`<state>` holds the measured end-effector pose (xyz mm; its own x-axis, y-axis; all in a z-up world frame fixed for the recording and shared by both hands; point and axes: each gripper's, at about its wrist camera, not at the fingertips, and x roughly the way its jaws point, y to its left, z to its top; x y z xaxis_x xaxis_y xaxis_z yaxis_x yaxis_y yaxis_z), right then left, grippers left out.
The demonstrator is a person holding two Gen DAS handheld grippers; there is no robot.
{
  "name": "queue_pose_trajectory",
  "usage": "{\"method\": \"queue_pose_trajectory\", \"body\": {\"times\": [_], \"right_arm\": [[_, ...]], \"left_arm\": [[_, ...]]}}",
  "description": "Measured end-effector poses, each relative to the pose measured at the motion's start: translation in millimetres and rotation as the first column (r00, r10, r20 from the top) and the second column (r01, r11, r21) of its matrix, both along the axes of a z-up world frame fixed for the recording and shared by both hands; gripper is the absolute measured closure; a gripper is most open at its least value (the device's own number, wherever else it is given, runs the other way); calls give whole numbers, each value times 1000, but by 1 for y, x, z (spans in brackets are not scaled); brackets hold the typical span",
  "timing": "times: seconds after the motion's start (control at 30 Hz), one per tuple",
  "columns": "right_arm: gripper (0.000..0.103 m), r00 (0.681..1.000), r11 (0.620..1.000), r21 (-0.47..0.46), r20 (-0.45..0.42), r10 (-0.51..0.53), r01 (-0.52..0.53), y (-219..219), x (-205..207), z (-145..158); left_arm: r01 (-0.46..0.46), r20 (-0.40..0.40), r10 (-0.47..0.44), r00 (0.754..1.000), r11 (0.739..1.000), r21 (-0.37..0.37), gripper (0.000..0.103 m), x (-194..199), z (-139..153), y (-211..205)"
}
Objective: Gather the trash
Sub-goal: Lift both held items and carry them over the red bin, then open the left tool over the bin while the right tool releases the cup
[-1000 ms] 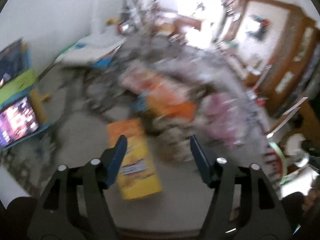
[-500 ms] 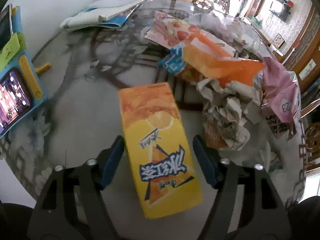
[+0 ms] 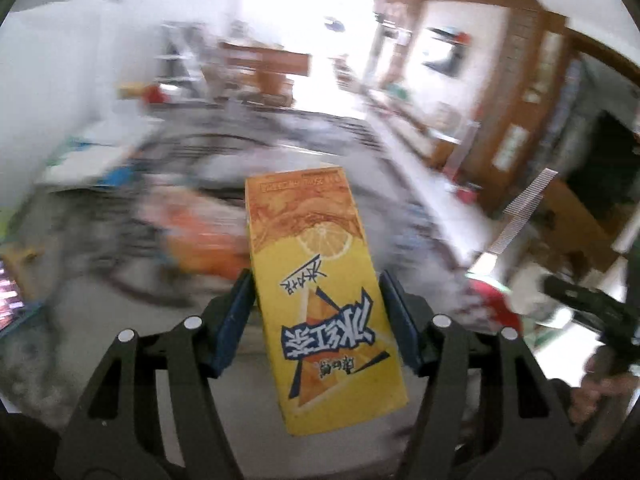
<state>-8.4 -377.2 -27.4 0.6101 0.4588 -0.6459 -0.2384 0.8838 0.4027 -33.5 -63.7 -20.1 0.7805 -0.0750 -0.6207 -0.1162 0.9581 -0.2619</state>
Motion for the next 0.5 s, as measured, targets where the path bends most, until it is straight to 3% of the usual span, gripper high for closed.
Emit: {"method": "queue_pose_trajectory", "body": {"times": [0.07,0.17,0.33,0.5], "right_arm": [[28,999,998,40,-15,-52,52,-24,3,0],[28,984,983,-23,4,-181,181,-66,8,-2],[28,945,947,-23,-64,-321,320,-124,19,-30],[27,913,921,16,-135,-384,389,-159,25,-59]], "left_arm": [[94,-13,-95,995,995,-41,42,18,-4,-30],[249,-13,-251,968,965,-79,42,45,-8,-83],[455,-61,-465,883,882,-121,41,92,-25,-163],[565,-90,-579,810,813,-137,41,117,-38,-219]]}}
